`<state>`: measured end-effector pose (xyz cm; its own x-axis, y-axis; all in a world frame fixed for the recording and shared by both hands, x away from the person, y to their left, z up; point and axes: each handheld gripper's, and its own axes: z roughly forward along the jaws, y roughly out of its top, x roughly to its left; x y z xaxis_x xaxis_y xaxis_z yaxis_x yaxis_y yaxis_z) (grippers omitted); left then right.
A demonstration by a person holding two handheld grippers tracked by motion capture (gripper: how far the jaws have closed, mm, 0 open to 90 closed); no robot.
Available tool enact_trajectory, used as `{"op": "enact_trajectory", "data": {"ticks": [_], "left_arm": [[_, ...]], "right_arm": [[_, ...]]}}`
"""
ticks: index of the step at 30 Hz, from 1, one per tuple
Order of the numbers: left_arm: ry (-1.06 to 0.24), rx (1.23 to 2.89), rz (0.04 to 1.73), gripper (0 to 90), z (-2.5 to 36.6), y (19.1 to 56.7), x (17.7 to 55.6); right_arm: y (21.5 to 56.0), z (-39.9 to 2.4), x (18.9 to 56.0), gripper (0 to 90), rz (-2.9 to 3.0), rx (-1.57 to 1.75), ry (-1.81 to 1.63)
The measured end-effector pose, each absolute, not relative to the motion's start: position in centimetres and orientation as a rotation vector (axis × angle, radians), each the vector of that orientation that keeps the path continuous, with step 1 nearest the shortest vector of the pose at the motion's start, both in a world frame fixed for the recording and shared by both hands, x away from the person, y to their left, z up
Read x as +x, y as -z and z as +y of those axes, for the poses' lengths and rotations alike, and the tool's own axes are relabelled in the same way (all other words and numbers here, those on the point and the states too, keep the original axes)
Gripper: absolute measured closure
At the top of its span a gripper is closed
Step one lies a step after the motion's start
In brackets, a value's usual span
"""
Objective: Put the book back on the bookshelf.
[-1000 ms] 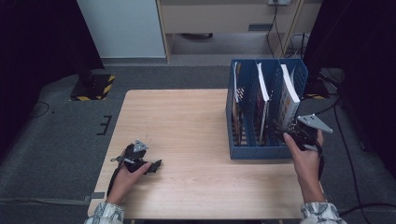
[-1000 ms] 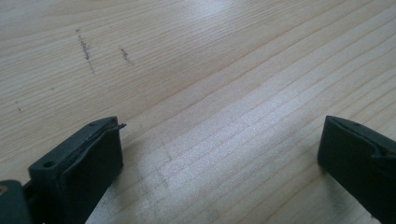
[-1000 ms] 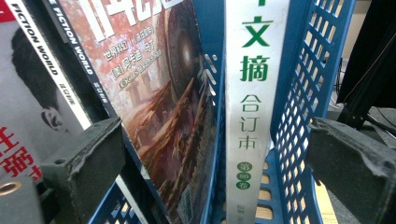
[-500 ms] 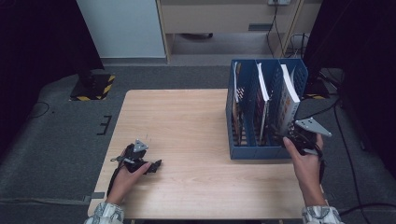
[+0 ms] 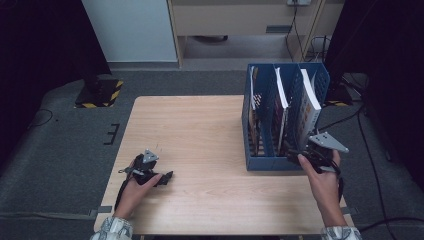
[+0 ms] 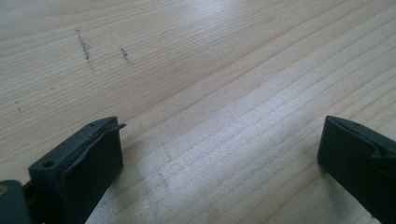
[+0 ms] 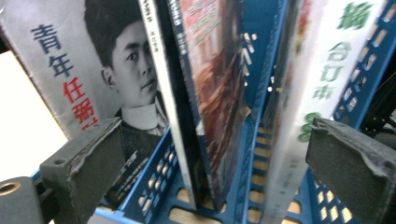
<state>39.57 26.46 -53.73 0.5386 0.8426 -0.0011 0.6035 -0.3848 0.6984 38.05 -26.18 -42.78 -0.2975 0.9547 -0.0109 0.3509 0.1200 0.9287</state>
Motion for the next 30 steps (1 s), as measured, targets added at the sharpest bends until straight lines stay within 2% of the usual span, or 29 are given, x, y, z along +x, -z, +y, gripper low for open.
{"op": "enact_trajectory", "data": {"ticks": [30], "left_arm": [[-0.472, 2.124, 1.164, 0.0, 26.5, 53.7, 39.6]], "right_arm": [[44.8, -18.5, 36.1, 6.7, 2.055, 1.121, -1.272]]}}
